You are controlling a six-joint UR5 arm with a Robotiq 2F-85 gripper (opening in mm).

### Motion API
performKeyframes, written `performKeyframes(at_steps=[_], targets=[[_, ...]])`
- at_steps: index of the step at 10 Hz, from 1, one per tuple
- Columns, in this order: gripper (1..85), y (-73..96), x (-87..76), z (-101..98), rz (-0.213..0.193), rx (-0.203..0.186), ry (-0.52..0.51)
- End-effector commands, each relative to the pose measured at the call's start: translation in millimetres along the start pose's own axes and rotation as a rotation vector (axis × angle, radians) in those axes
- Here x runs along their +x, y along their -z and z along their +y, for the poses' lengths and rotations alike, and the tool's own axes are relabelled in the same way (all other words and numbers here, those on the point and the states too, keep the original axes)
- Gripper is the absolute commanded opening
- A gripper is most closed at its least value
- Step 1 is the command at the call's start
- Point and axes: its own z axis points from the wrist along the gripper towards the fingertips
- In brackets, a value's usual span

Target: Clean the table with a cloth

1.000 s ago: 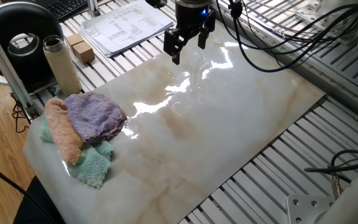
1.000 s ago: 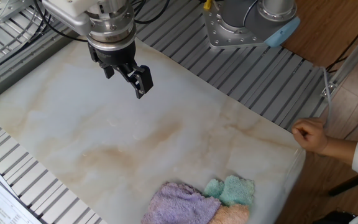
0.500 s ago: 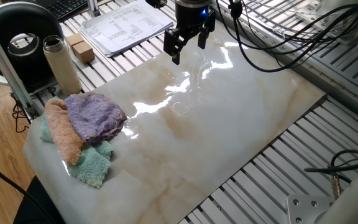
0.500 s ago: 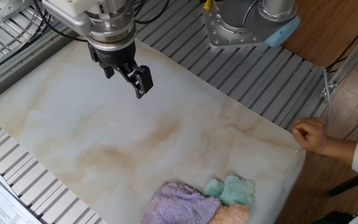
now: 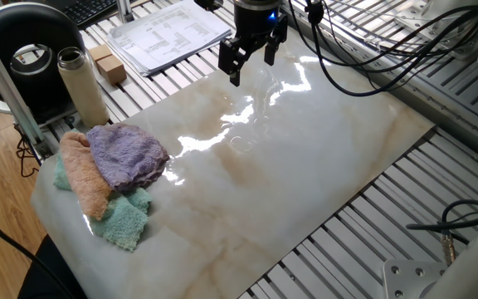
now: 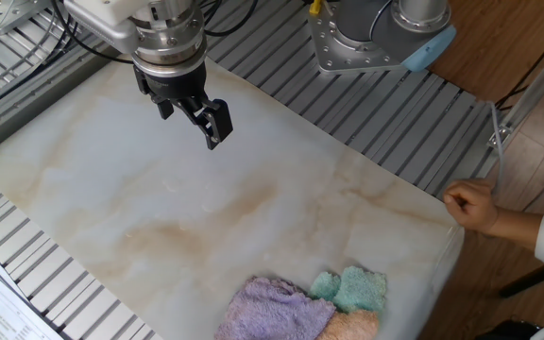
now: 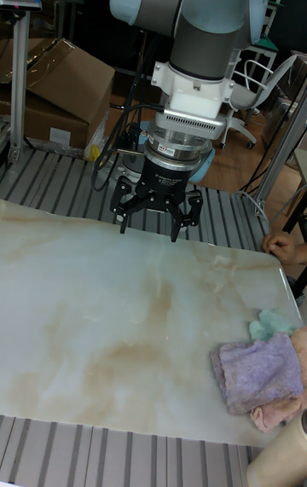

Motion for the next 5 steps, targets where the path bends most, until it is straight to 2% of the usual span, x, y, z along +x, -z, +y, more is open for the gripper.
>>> performKeyframes(at_steps=[1, 2, 3, 4, 5], targets=[[36.0, 6.5, 30.3, 49.2, 0.121, -0.179, -0.065], [35.7, 5.8, 28.8, 46.5, 0.113, -0.169, -0.049], [35.3, 6.3, 28.3, 49.3, 0.112, -0.18, -0.047], [34.3, 5.5, 21.2, 48.5, 0.083, -0.178, -0.036], [34.3, 4.1, 12.9, 43.5, 0.05, -0.159, -0.023]])
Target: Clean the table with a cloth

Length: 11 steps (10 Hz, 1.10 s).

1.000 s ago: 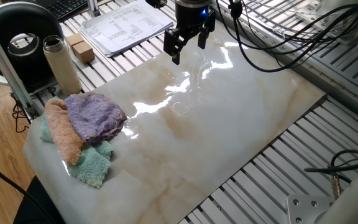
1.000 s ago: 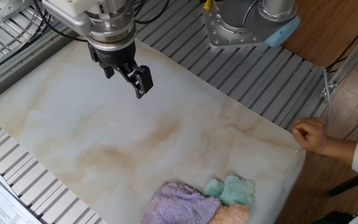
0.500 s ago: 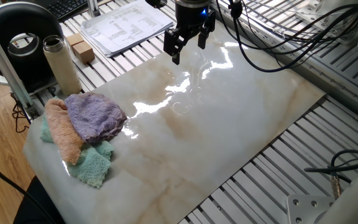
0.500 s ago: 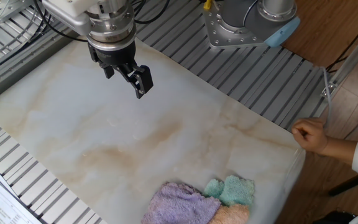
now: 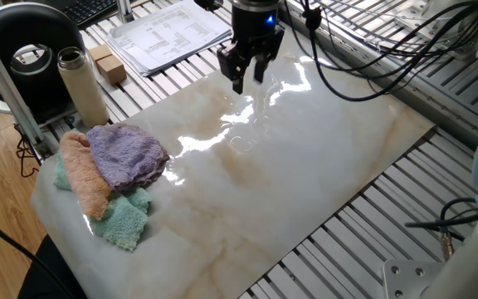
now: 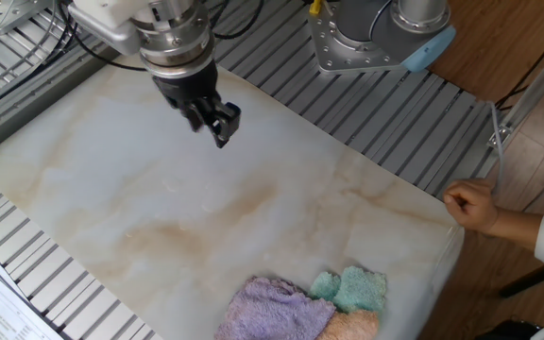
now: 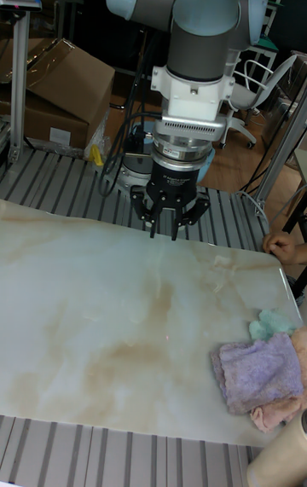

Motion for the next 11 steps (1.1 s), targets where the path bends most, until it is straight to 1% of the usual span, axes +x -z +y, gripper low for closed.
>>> performKeyframes(at_steps=[1, 2, 3, 5, 6, 7, 8, 9, 10, 11], targets=[[33.7, 1.8, -4.4, 15.3, -0.018, -0.057, -0.014], [34.3, 1.9, -4.8, 16.5, -0.019, -0.062, -0.014], [33.7, 1.7, -0.5, 14.4, -0.003, -0.054, -0.014], [33.7, 2.3, -3.8, 22.4, -0.016, -0.084, 0.009], [34.7, 2.5, -5.3, 24.8, -0.022, -0.094, 0.009], [34.7, 2.3, -7.0, 22.1, -0.029, -0.083, 0.002], [34.7, 1.2, -11.3, 25.5, -0.04, -0.088, -0.016], [34.7, -5.7, -18.8, 37.6, -0.041, -0.083, -0.036], [34.7, -7.9, -24.8, 48.9, -0.026, -0.079, -0.05], [33.7, -5.5, -32.0, 52.3, -0.018, -0.076, -0.047]])
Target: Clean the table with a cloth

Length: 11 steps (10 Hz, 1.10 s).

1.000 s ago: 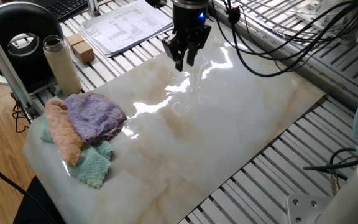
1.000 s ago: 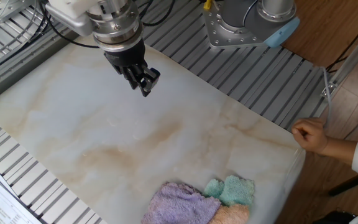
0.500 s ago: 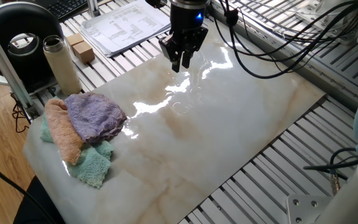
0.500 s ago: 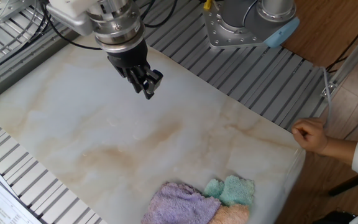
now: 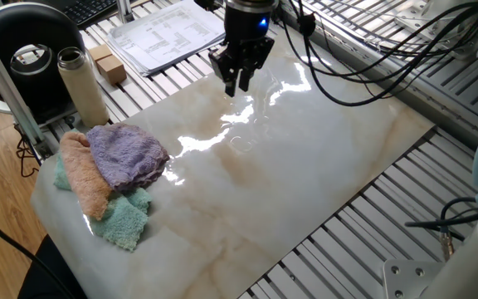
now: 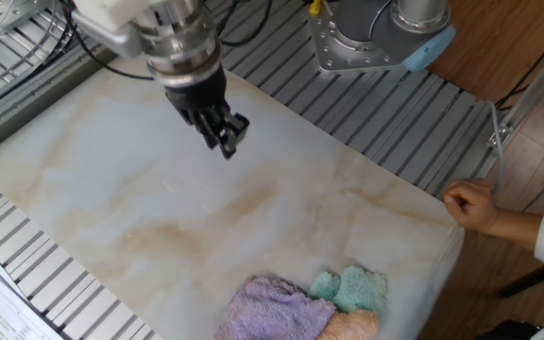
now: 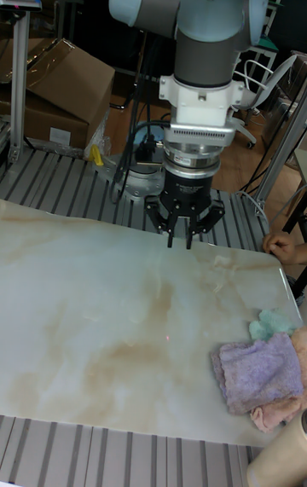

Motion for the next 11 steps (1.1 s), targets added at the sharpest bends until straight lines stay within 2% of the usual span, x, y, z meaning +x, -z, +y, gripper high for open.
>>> performKeyframes(at_steps=[1, 3, 4, 5, 6, 7, 8, 9, 10, 11], targets=[[33.7, 0.9, -11.3, 16.6, 0.015, -0.022, 0.01], [39.3, 1.0, -7.8, 18.4, 0.027, -0.03, 0.078], [44.3, 0.8, -10.9, 11.4, 0.016, -0.003, 0.105], [47.7, 0.8, -11.3, 13.0, 0.014, -0.009, 0.087], [49.3, -5.2, -19.5, 19.1, -0.004, -0.002, 0.067], [49.7, -21.7, -34.0, 36.3, -0.022, 0.007, 0.036], [49.7, -38.4, -52.5, 54.8, -0.028, 0.002, 0.004], [49.7, -44.9, -71.1, 62.7, -0.045, -0.004, 0.005], [48.0, -43.8, -76.1, 60.6, -0.045, -0.002, 0.026], [47.0, -43.9, -73.6, 60.9, -0.035, -0.003, 0.05]])
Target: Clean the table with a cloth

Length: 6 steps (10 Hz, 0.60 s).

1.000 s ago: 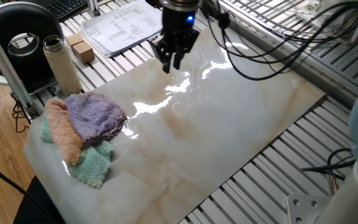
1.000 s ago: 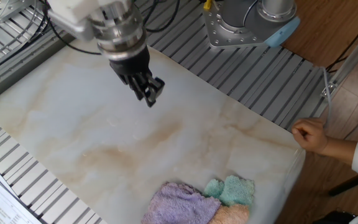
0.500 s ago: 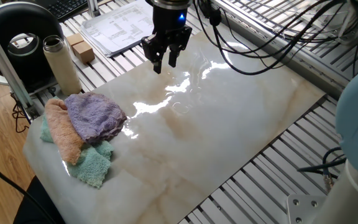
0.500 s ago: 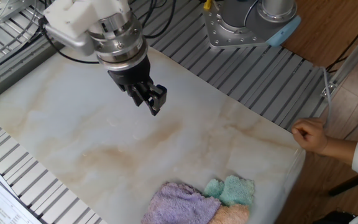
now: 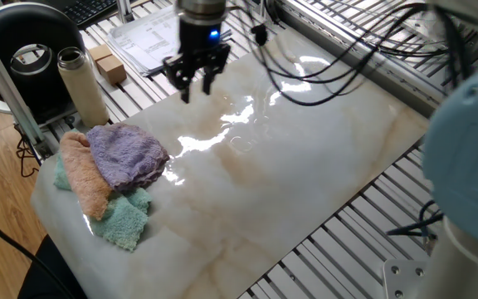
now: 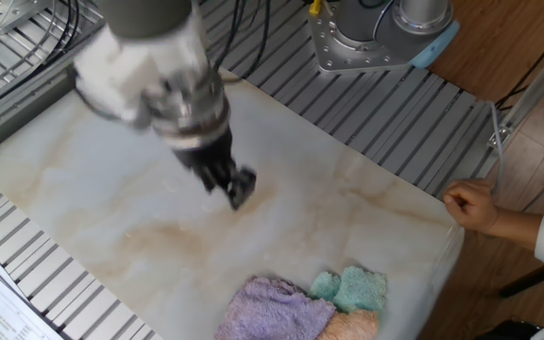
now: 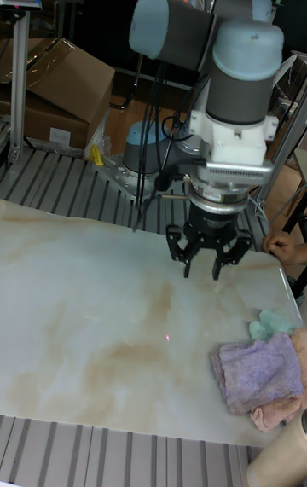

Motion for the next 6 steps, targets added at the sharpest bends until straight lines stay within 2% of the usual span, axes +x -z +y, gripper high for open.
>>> performKeyframes(at_steps=[1, 2, 3, 4, 6], targets=[[47.0, -9.8, -14.4, 15.0, 0.002, -0.016, 0.031], [46.7, -9.8, -12.8, 15.4, 0.008, -0.018, 0.029], [47.0, -10.7, -12.9, 20.1, 0.007, -0.037, 0.011], [47.7, -17.7, -20.2, 24.3, -0.001, -0.033, 0.002], [48.7, -48.8, -50.6, 49.6, -0.03, -0.049, -0.049]])
